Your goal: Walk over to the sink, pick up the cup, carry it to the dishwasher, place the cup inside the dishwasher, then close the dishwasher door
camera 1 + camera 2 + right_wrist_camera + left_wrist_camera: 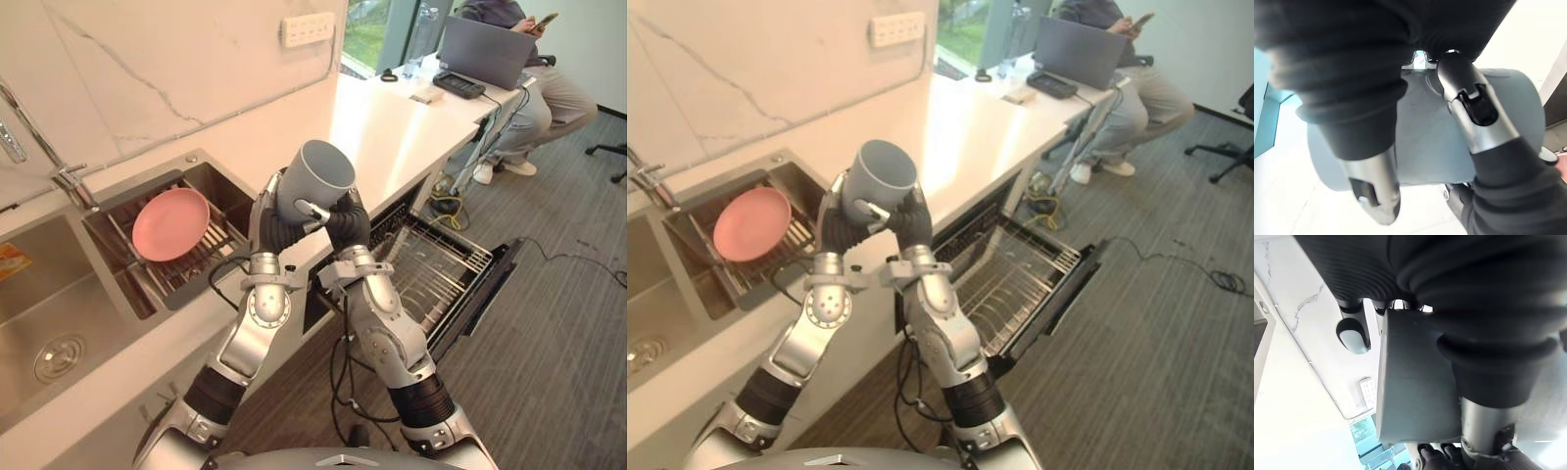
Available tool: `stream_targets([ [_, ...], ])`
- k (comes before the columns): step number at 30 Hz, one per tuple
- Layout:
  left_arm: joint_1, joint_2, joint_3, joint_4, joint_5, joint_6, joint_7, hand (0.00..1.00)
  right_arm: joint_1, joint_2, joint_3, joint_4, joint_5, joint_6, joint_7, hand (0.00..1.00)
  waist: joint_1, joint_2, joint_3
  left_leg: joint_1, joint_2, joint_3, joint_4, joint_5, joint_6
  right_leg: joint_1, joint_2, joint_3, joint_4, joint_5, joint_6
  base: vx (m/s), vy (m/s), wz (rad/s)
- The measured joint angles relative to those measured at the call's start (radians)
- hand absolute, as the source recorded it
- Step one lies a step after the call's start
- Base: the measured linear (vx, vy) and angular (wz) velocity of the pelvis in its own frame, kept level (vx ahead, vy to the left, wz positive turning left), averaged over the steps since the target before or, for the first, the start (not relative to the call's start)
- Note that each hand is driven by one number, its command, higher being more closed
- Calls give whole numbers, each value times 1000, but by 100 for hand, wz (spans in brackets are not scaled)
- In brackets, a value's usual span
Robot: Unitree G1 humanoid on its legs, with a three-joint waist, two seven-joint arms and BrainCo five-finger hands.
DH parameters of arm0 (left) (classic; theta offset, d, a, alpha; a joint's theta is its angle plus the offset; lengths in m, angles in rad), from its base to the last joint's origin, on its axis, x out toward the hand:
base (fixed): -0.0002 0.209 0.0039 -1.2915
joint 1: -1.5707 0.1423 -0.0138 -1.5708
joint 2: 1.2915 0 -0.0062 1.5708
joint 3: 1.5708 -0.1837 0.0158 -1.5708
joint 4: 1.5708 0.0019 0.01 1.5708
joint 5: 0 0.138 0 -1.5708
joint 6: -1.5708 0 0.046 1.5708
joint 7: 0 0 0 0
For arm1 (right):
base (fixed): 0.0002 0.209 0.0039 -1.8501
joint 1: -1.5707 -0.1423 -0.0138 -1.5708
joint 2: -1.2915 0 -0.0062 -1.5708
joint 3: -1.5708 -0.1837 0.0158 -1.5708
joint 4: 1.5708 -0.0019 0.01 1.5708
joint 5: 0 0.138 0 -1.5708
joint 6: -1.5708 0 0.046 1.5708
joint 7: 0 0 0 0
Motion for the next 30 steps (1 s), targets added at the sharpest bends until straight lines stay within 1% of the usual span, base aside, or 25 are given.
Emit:
stream_targets([
  [7, -4, 0, -3, 0, 0, 0, -1, 100, -18, -14, -3, 0, 0, 5, -3, 0, 1, 0, 0, -1, 0, 0, 0, 0, 0, -1, 0, 0, 1, 0, 0, 0, 0, 0],
  [14, -5, 1, -7, 25, 0, -4, -1, 100, -26, -15, -5, 0, 0, 5, -37, 0, 7, -4, -2, -2, 1, 0, 0, 0, 0, -1, 0, 0, 2, 0, 1, 0, 0, 0],
  [15, -5, 2, -9, 30, 0, -4, -1, 100, -29, -15, -11, 0, 0, 6, -38, 100, 8, -5, -3, -3, 0, 0, 0, 0, 0, -1, 0, 0, 2, 1, 1, 0, 0, 0],
  [20, -5, 4, -11, 42, 0, -3, 2, 100, -36, -17, -25, 0, 0, 10, -37, 100, 8, -10, -5, -5, 1, -2, 1, 0, 0, -3, 0, 0, 2, 1, 1, 0, 0, 0],
  [23, -4, 11, -19, 43, 0, -3, 4, 100, -44, -40, -25, 0, -5, 17, -37, 100, 10, -10, -5, -7, 0, -3, 1, 0, 0, -3, 0, 0, 2, 1, 2, 0, 0, 0],
  [30, -4, 16, -23, 58, 0, -7, 20, 100, -60, -48, -24, 0, -59, 41, -25, 100, 11, -11, -5, -8, 0, -4, 1, 0, 0, -3, 0, 1, 2, 2, 3, 0, 0, 0],
])
